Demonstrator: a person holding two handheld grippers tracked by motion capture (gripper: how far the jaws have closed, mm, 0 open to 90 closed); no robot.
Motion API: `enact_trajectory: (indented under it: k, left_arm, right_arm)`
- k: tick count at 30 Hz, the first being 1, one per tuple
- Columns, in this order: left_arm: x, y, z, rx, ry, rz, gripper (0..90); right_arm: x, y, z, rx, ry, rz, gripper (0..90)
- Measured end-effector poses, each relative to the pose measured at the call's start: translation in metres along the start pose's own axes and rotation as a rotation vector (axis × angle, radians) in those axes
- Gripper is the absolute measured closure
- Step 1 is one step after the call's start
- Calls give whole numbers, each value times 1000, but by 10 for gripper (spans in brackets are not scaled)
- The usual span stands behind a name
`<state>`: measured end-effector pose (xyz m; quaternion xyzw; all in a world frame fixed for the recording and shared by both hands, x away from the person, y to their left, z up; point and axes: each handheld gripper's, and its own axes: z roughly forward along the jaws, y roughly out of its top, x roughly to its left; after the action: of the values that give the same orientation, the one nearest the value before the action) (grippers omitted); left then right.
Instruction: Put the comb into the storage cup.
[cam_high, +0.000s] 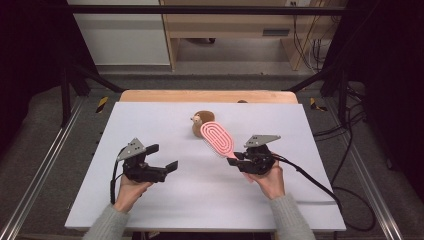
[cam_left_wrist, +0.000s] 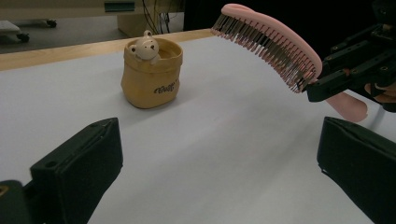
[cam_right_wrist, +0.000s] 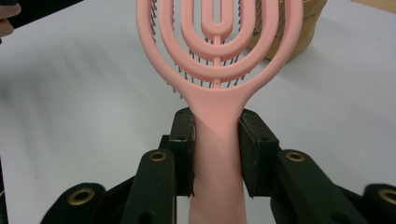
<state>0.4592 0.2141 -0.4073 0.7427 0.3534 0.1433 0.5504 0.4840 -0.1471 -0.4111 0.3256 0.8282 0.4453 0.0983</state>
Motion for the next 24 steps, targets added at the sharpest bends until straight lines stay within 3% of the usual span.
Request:
enact_trajectory:
  k: [24]
  left_arm:
    - [-10,21,25,-24,-28,-32,0]
  right_arm:
    - [0,0,0,-4,-10,-1,698]
